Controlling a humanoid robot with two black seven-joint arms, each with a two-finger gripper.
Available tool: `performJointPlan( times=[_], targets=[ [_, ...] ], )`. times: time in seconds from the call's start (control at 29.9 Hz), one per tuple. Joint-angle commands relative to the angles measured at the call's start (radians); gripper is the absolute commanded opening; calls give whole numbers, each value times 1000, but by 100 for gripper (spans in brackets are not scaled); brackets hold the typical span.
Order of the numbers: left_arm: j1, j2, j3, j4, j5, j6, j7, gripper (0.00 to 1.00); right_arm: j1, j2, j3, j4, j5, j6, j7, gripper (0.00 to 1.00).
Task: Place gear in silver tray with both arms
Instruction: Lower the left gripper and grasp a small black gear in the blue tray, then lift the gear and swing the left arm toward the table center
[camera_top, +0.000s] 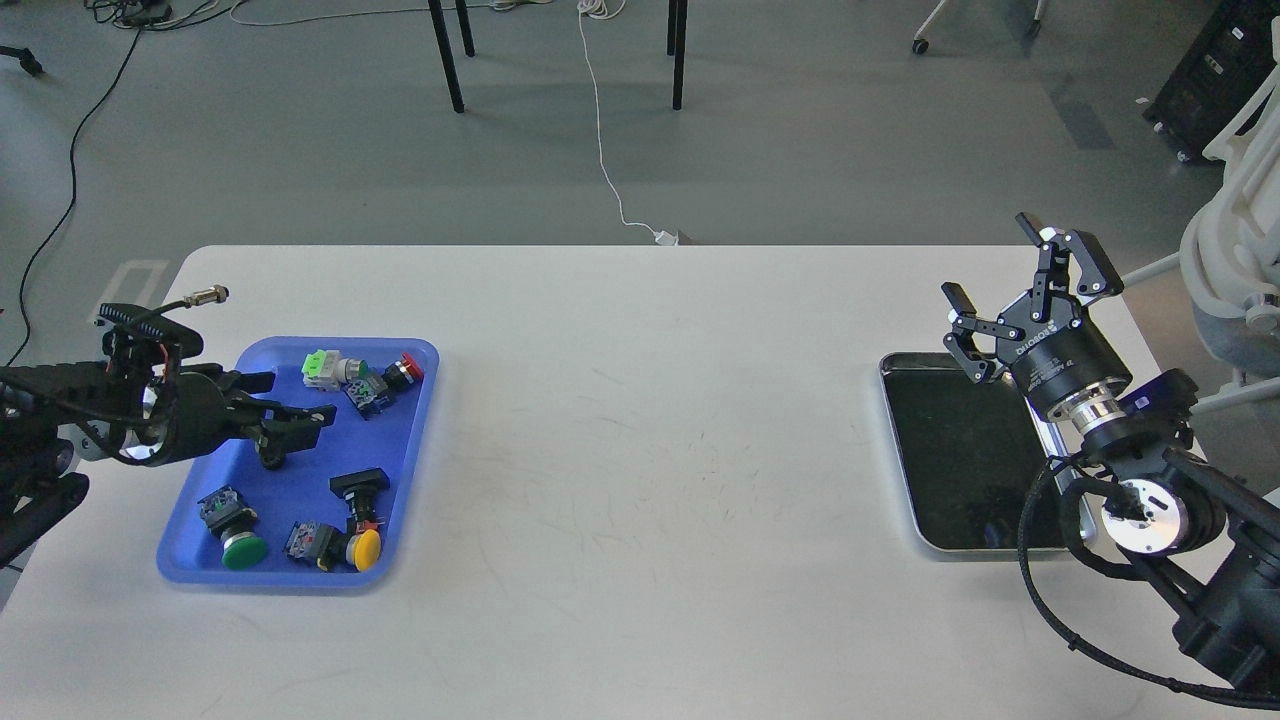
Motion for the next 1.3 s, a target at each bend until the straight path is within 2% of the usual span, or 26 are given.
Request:
performJointPlan(
  times=[0.0,0.17,0.27,0.4,0.47,0.57,0.7,1.04,1.17,1.27],
  targets=[
    [1,-24,14,33,-1,-1,0,86,0,0,1,0,0,0,0,99],
    [0,-47,25,80,-4,-1,0,72,0,0,0,0,0,0,0,99],
    [-2,-58,25,105,-6,-1,0,67,-1,0,0,0,0,0,0,99],
    [0,-56,26,108,-6,-1,0,57,-1,0,0,0,0,0,0,99],
    [1,-56,29,114,-4,-1,0,46,-1,0,0,0,0,0,0,99],
    [0,-56,45,116,-4,2,0,20,-1,0,0,0,0,0,0,99],
    [-2,-56,46,116,-4,5,0,12,-3,0,0,0,0,0,0,99],
    [-17,-41,43,94,-4,2,0,10,-5,-1,6,0,0,0,0,99],
    [-56,16,42,64,-39,-4,0,11,-5,-1,6,0,0,0,0,99],
    [-91,68,40,-5,-146,-4,0,11,-5,-1,6,0,0,0,0,99]
  ],
)
